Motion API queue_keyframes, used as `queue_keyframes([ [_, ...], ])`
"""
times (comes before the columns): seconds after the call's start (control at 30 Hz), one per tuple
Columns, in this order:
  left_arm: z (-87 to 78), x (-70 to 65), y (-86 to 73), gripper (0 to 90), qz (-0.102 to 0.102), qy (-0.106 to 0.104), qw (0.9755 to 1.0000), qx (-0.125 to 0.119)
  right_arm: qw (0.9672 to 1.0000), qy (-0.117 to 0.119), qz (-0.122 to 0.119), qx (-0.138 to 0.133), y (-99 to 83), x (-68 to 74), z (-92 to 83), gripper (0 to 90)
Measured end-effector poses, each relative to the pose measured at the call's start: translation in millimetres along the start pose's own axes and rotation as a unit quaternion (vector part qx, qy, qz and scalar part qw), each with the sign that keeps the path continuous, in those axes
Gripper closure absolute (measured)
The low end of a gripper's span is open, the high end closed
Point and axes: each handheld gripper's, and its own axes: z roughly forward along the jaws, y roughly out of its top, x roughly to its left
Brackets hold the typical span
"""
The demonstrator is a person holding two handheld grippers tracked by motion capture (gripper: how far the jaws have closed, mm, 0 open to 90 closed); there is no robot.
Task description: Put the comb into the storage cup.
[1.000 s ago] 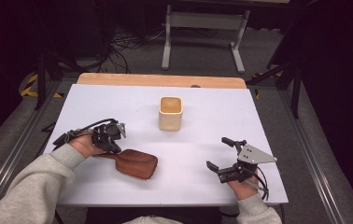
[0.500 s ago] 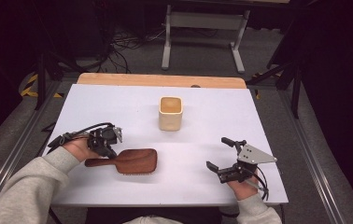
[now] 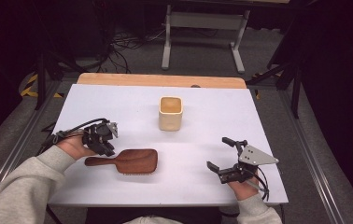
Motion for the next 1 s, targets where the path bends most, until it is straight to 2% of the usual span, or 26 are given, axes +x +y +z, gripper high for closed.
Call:
queue_keyframes([
  [0.13,-7.8,-2.9,-0.4,39.3,0.002,-0.002,0.9998,-0.019,1.0,0.002,-0.004,0.004,-0.2,0.3,1.3,0.6],
  [0.27,-9.8,-10.0,-0.8,24.9,0.018,-0.008,0.9995,-0.023,1.0,0.002,-0.001,0.006,-0.2,0.4,1.0,0.5],
  [0.37,-7.0,-15.2,0.0,18.7,0.03,-0.004,0.9995,-0.012,1.0,0.003,-0.001,0.005,-0.2,0.4,1.2,0.5],
  [0.4,-5.8,-15.8,0.3,20.0,0.029,-0.016,0.9994,-0.011,1.0,0.004,-0.003,0.004,-0.3,0.3,1.7,0.5],
  [0.47,-3.3,-18.6,1.1,18.8,0.033,-0.018,0.9993,-0.002,1.0,0.004,-0.003,0.004,-0.5,0.7,2.1,0.5],
  [0.53,-1.0,-20.3,1.5,17.0,0.047,-0.025,0.9986,0.003,1.0,0.004,-0.002,0.004,-0.3,0.6,1.8,0.5],
  [0.77,7.2,-26.7,4.2,14.6,0.076,-0.016,0.9969,0.013,1.0,0.006,-0.003,0.005,-0.6,0.7,2.6,0.5],
  [0.97,17.2,-24.7,6.9,22.0,0.086,-0.018,0.9955,0.034,1.0,0.006,0.0,0.005,-0.6,1.1,2.4,0.5],
  [1.0,19.2,-24.1,7.5,25.8,0.086,-0.023,0.9953,0.039,1.0,0.006,-0.001,0.005,-0.7,0.9,2.3,0.5],
])
